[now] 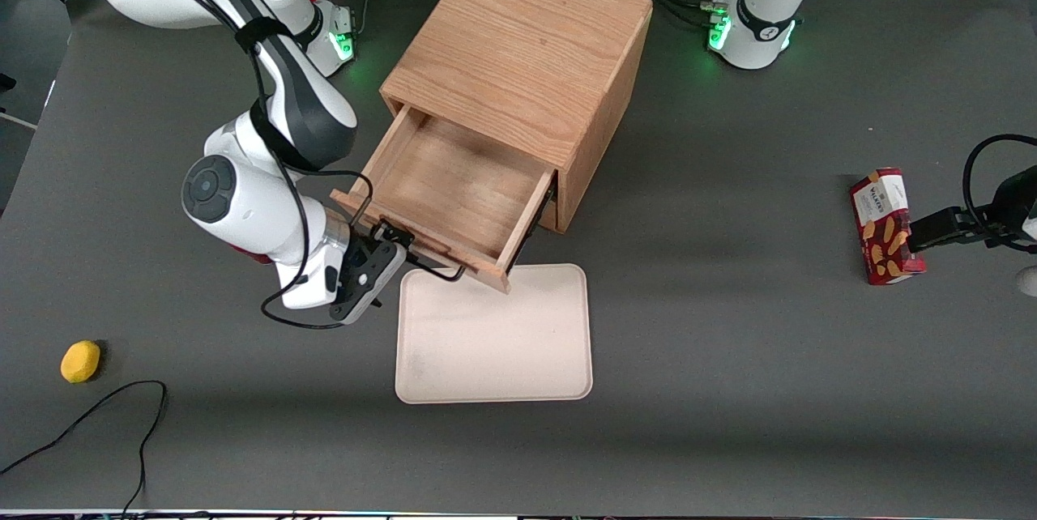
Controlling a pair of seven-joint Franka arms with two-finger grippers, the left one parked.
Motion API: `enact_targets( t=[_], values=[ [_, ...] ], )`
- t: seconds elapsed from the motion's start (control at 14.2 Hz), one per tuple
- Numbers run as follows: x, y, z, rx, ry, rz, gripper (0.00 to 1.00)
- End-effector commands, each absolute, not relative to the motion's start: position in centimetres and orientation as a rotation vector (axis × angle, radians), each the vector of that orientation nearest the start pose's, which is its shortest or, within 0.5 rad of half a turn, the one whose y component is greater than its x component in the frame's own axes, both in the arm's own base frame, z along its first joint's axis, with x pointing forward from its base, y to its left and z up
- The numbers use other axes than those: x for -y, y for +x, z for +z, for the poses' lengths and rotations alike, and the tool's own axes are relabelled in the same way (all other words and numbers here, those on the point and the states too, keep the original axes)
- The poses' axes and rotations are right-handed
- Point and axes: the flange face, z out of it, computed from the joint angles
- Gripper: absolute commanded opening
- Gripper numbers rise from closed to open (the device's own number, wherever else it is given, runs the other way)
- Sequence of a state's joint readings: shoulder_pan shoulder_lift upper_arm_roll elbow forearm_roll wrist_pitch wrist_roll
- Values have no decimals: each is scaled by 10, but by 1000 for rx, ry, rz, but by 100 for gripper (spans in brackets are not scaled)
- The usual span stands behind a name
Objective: Open upper drawer
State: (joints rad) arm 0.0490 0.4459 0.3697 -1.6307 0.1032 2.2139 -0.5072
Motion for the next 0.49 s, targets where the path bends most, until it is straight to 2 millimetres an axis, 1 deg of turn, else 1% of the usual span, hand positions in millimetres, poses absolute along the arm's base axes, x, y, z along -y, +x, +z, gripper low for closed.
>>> enact_targets(
  t=[0.0, 0.28, 0.35, 0.42],
  values=[
    [-238, 659, 393, 1155, -2671, -303, 100],
    [-231, 664, 403, 1132, -2687, -327, 100],
    [-230, 664, 409, 1126, -2691, -340, 100],
    [-223, 664, 421, 1119, -2702, -368, 100]
  ],
)
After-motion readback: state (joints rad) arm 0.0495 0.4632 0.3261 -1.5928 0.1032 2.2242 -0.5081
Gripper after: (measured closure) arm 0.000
